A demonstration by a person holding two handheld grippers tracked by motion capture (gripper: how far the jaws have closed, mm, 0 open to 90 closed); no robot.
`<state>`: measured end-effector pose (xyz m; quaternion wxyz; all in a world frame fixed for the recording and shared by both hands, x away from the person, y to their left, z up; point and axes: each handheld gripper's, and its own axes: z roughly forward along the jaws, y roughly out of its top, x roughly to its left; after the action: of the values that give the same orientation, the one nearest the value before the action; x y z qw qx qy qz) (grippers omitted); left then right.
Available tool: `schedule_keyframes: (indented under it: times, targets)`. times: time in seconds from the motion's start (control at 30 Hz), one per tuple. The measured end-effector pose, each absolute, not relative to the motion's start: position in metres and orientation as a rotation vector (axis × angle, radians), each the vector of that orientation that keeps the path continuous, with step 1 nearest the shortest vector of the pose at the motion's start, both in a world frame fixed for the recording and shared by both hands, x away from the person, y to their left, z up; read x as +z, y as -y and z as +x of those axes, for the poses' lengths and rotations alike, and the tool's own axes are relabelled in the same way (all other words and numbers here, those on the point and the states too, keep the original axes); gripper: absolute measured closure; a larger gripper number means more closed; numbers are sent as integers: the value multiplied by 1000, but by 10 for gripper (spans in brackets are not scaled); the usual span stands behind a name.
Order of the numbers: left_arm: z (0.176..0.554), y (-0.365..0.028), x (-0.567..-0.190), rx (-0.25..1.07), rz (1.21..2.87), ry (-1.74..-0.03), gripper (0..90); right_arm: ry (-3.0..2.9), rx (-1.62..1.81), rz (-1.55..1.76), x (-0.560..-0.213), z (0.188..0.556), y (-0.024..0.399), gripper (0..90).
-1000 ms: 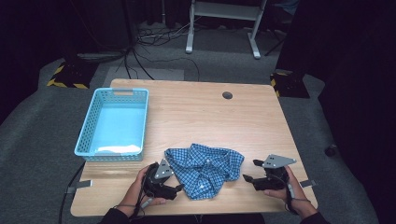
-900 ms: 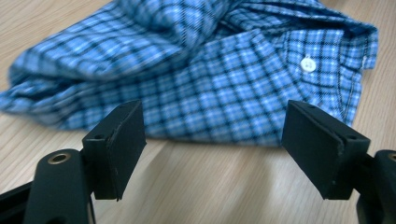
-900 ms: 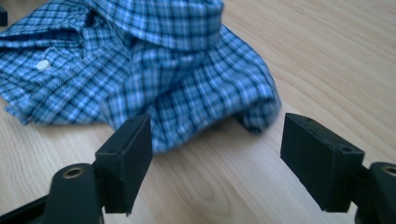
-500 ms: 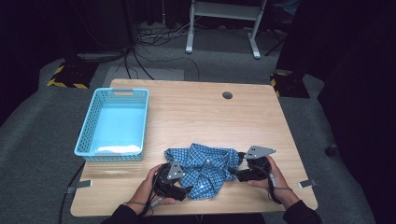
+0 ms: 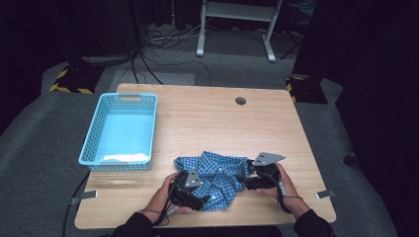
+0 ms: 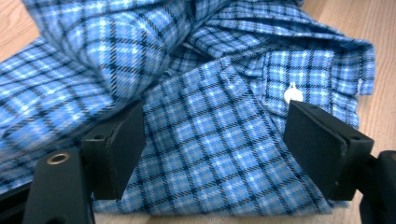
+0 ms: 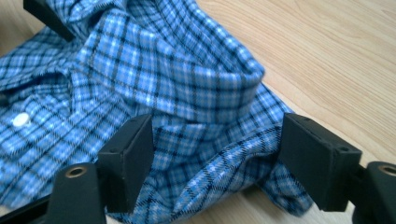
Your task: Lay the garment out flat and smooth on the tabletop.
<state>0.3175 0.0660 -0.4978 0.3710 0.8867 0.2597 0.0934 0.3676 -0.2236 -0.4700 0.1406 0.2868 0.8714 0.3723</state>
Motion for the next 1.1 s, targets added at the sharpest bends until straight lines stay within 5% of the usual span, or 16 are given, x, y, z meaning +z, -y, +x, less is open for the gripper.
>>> schedule_keyframes:
  times: [0.5,0.83,1.1]
  targets:
    - [319,-65,-500,236,2278,-607,226,-2523,1103,791,-466,377,200,270]
    - [319,-64,-501,235,2275,-594,233,-2566,1109,727,-467,377,193,685]
    - [317,-60,-501,233,2273,-558,266,-2510,1143,737,-457,376,202,771]
